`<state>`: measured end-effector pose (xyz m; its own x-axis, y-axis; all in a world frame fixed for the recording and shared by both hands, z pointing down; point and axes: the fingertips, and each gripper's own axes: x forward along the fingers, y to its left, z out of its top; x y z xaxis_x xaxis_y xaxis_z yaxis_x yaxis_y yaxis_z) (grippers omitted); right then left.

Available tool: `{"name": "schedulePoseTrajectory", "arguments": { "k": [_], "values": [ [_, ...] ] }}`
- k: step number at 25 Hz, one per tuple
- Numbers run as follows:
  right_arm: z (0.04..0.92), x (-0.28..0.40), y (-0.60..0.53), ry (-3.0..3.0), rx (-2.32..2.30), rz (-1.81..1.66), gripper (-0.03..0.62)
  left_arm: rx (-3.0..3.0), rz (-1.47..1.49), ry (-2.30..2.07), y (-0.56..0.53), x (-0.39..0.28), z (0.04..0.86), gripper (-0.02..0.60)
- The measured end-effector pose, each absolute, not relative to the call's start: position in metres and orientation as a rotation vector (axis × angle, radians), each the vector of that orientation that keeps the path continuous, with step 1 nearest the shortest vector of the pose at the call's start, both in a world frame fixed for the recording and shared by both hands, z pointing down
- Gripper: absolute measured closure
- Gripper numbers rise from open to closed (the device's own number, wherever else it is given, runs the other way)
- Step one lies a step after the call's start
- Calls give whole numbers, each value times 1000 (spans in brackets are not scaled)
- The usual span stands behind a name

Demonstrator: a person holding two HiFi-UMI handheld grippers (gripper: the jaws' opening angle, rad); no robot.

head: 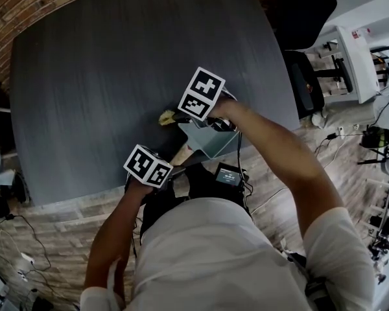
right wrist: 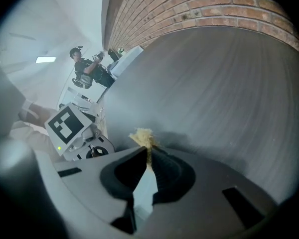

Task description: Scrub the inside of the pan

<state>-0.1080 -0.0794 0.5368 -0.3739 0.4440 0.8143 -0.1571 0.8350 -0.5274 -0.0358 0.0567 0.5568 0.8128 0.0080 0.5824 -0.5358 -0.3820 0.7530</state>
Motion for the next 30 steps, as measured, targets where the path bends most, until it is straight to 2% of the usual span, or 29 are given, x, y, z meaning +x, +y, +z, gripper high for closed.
{"name": "schedulePoseTrajectory", "arguments": {
  "k": [19, 26, 30],
  "values": [
    [522, -126, -29, -1908, -256, 820, 559, 1898, 604, -401, 53, -30, 558, 499],
    [540, -99, -18, -1858, -173, 641, 559, 1894, 597, -405, 53, -28, 558, 497],
    [547, -101, -23, -1848, -164, 370, 559, 1889, 587, -412, 52, -27, 558, 497]
  ]
}}
